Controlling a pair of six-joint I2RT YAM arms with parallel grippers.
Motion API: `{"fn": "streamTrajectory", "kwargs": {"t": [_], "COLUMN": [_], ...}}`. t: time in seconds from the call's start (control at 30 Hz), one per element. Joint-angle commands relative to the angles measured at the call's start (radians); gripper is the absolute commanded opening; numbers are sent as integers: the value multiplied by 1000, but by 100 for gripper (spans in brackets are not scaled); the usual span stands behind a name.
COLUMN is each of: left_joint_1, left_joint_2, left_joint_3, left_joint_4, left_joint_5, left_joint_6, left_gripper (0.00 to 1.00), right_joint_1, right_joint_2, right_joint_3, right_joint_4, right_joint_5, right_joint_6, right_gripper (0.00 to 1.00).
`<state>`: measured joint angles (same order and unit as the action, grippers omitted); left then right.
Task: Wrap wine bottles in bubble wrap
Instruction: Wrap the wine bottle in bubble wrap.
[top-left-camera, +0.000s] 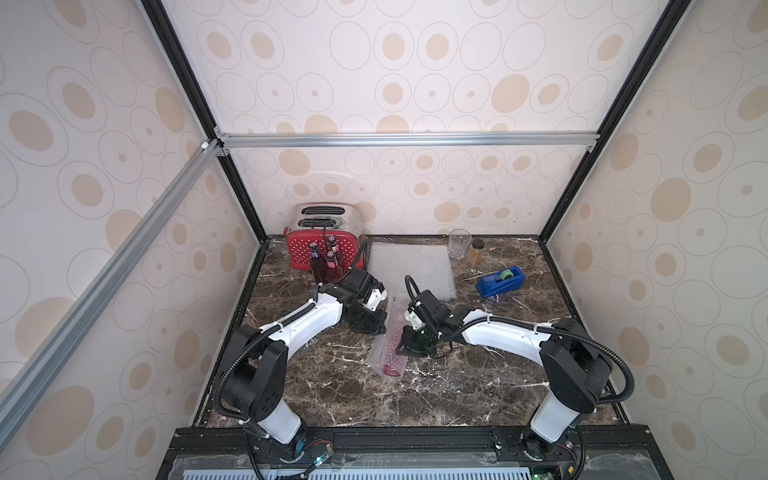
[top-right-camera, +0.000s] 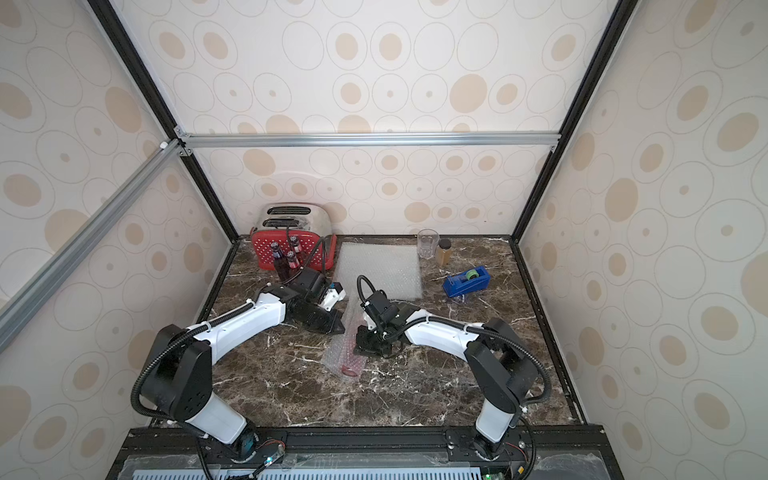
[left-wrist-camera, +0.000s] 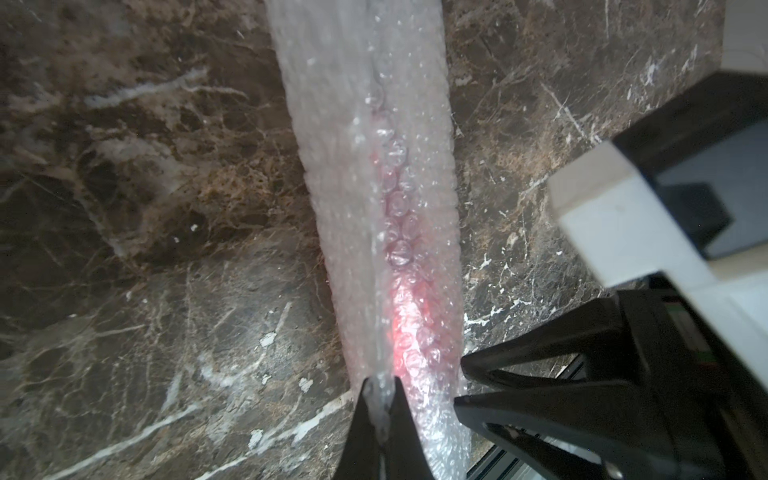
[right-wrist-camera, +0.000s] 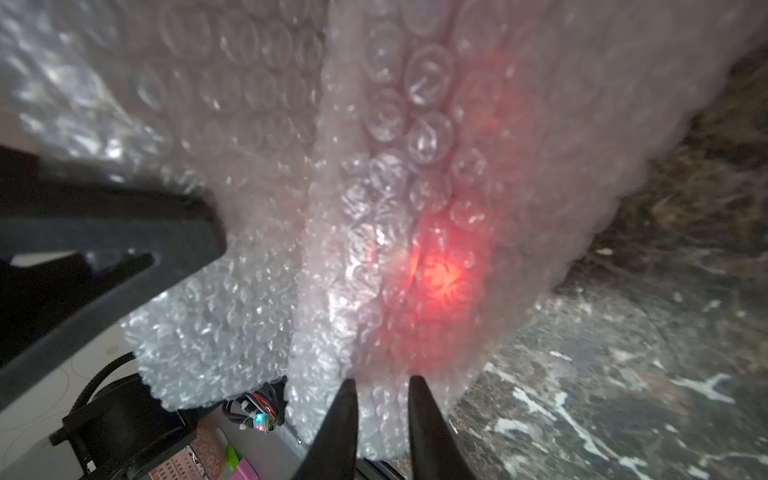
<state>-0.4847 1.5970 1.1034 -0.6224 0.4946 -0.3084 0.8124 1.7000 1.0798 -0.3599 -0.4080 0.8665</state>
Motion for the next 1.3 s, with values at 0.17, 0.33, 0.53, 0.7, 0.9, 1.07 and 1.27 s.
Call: {"fn": "streamTrajectory", "kwargs": {"t": [0.17, 0.33, 0.53, 0.7, 0.9, 1.07, 1.27], "left_joint_1": [-3, -4, -4, -3, -3, -4, -4], "left_joint_2": [-20, -26, -22, -21, -26, -27, -23], "left_joint_3": [41, 44, 44, 44, 45, 40, 40], "left_joint_4": [-41, -44, -39, -35, -33, -26, -25], "left_joint_5": [-22, -28, -25, -11, -3, 1, 1], "left_joint_6": [44, 53, 48, 43, 43, 43, 42], "left_gripper": [0, 0, 0, 0, 0, 0, 0], "right_joint_1": [15, 34, 44, 62, 70, 77, 77], "right_joint_2": [45, 73, 79, 127, 160, 174, 164], "right_joint_3": [93, 175, 201, 248, 253, 272, 284], "right_joint_4": [-110, -261, -332, -384, -370, -356, -313], "right_joint_5": [65, 162, 270, 318, 308, 283, 254], "right_joint_6": [-27, -62, -36, -33, -33, -49, -55], "right_gripper": [26, 36, 54, 57, 58, 58, 58]}}
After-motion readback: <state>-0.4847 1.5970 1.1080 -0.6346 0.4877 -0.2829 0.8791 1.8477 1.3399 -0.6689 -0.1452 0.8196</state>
